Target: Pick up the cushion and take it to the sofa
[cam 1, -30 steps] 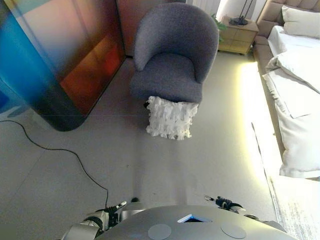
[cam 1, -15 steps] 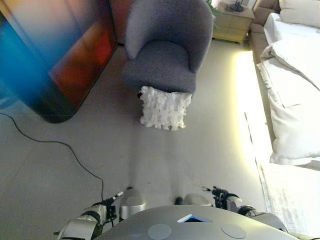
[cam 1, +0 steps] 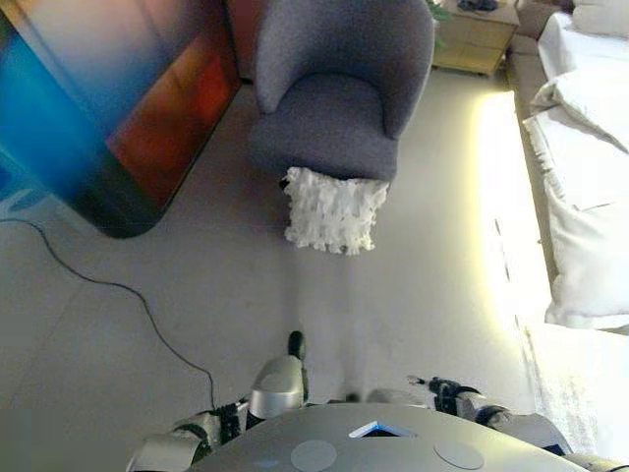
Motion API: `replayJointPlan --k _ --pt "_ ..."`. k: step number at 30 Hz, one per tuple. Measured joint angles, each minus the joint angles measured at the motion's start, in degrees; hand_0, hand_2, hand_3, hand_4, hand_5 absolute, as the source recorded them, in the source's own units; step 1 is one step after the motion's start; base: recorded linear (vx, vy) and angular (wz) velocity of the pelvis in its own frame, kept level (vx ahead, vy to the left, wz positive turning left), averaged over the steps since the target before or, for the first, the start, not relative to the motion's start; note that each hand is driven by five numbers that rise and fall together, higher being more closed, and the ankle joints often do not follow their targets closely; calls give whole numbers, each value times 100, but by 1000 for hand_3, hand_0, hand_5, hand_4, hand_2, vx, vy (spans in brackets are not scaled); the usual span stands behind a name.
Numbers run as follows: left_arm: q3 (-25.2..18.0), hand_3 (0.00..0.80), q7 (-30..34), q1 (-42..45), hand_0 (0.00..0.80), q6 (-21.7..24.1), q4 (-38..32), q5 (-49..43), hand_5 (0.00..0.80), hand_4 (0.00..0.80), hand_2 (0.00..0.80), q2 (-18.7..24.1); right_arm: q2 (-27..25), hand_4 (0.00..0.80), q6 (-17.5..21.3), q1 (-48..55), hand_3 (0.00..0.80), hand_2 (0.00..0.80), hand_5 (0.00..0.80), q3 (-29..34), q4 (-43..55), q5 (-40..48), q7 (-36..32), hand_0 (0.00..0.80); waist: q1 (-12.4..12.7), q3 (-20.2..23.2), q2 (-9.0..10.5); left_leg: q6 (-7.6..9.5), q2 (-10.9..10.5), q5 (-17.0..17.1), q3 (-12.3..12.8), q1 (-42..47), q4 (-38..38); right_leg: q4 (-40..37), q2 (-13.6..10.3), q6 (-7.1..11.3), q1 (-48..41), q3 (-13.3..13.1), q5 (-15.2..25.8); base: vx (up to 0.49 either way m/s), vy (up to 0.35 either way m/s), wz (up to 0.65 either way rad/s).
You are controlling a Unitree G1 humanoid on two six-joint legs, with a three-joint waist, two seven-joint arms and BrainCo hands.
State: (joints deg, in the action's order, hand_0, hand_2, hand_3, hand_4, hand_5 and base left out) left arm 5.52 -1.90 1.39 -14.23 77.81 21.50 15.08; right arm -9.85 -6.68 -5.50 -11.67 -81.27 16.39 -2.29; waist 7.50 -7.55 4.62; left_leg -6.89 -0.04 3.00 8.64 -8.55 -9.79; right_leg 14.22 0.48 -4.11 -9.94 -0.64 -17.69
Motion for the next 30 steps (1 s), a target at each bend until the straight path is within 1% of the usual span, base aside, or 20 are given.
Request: replayJointPlan --k 1,2,4,5,6,7,8,9,11,12,14,17,18,19,21,23,24,27,28,30 --pt "-4 0 15 -46 0 -11 25 -3 0 0 0 -74 -52 0 13 -45 0 0 0 43 25 1 14 0 -29 -28 -40 191 62 -225 -30 -341 -606 -239 51 83 -145 -123 -97 824 130 0" --pt "-8 0 39 -105 0 -20 82 -2 0 0 0 -135 -79 0 -28 -53 0 0 0 129 -39 1 17 0 -29 -39 -112 151 90 -281 -199 -632 -1054 -421 75 13 -286 -197 -62 768 163 16" --pt "-6 0 55 -129 0 -38 204 -1 0 0 0 -197 -102 0 -160 -54 0 0 0 211 -62 2 12 0 -26 -89 -157 174 119 -268 -278 -923 -841 -593 23 119 -522 -260 -133 850 196 16" --pt "-8 0 74 -120 0 -64 240 2 0 0 0 -222 -125 0 -175 -28 0 0 0 217 -69 4 18 0 -51 -123 -205 275 174 -175 -262 -923 -464 -563 -47 171 -638 -257 -288 911 171 5" --pt "-36 0 91 -96 0 -66 273 2 0 0 0 -207 -106 0 -168 9 0 0 0 243 -81 6 29 0 0 -119 -124 431 118 14 -154 -910 -455 -545 -215 191 -755 -273 -462 841 124 -21" --pt "-160 0 107 -38 0 -34 247 -7 0 0 0 -182 -78 0 -130 66 0 0 0 311 -116 2 15 0 -22 -71 29 596 -53 135 -22 -773 -478 -283 -423 413 -773 -194 -504 703 82 -31" --pt "-327 0 135 -32 0 -5 224 -24 0 0 0 -185 -67 0 -55 21 0 0 0 433 -105 -3 15 0 -35 -145 -36 879 -102 107 -76 -687 -521 367 -488 503 -539 -2 -491 829 75 -29" --pt "-437 0 193 -16 0 43 163 -55 0 0 0 -139 -36 0 -12 0 0 0 0 426 -27 -47 -19 0 -18 -139 -40 999 -140 6 -73 -540 -474 836 -564 696 -399 167 -266 768 71 -19" --pt "-439 0 220 -57 0 179 -16 -80 0 0 0 -26 33 0 56 123 0 0 0 401 25 -160 -92 0 -9 -102 104 1103 -347 -272 -1 -181 -380 1697 -803 1165 -233 188 63 722 66 -7" --pt "-383 0 218 -90 0 244 -71 -103 0 0 0 15 51 0 81 124 0 0 0 401 40 -147 -84 0 -7 -65 133 1140 -438 -358 29 -30 -286 2165 -939 1173 -17 166 297 602 35 -1" --pt "-34 0 233 -332 0 284 -111 -246 0 0 0 115 39 0 190 96 0 0 0 386 271 17 3 0 -3 57 131 1237 -495 -343 -58 315 113 2641 -957 1183 340 204 355 452 -11 -4" --pt "188 0 239 -540 0 255 -214 -269 0 0 0 187 -28 0 297 -38 0 0 0 257 611 129 81 0 -103 227 -69 1191 -321 -249 -119 774 740 2091 -911 1143 932 591 100 332 -21 -20" --pt "275 0 237 -561 0 208 -217 -259 0 0 0 151 -51 0 319 -132 0 0 0 180 711 190 111 0 -140 238 -233 1220 -245 -223 -283 898 949 1688 -840 1076 1231 713 44 290 -14 -50" --pt "280 0 235 -560 0 161 -186 -252 0 0 0 97 -53 0 351 -193 0 0 0 148 757 272 150 0 -212 269 -379 1184 -112 -210 -297 1008 1077 1185 -761 1100 1489 803 116 323 -41 -31" --pt "275 0 218 -561 0 70 -109 -214 0 0 0 9 -71 0 407 -92 0 0 0 97 909 359 184 0 -494 247 -498 1122 -86 -212 -348 1234 1325 221 -890 1069 1893 942 647 467 -95 13" --pt "260 0 206 -559 0 28 -31 -205 0 0 0 -43 -71 0 421 52 0 0 0 90 877 356 194 0 -552 263 -457 1043 -100 -268 -389 1404 1446 -357 -987 1123 2020 909 1087 453 -114 26" --pt "217 0 171 -507 0 -12 20 -141 0 0 0 -61 -74 0 447 128 0 0 0 215 893 453 184 0 -711 286 -378 900 -120 -389 -493 1628 1486 -1101 -1076 1136 2010 786 1768 552 -155 38" --pt "207 0 96 -437 0 -20 159 -147 0 0 0 -60 -70 0 467 372 0 0 0 255 802 444 180 0 -839 388 -163 619 -76 -673 -931 1956 1483 -1896 -1062 1089 1694 293 2547 567 -233 70" --pt "206 0 88 -433 0 -21 191 -160 0 0 0 -98 -85 0 472 481 0 0 0 313 736 435 181 0 -839 409 -185 485 68 -772 -1109 2079 1477 -1913 -929 951 1483 299 2946 477 -291 81" --pt "192 0 83 -374 0 -19 188 -177 0 0 0 -303 -247 0 474 579 0 0 0 403 690 393 177 0 -794 430 -482 324 414 -834 -1170 2185 1357 -1908 -606 757 1285 402 2784 503 -350 47"
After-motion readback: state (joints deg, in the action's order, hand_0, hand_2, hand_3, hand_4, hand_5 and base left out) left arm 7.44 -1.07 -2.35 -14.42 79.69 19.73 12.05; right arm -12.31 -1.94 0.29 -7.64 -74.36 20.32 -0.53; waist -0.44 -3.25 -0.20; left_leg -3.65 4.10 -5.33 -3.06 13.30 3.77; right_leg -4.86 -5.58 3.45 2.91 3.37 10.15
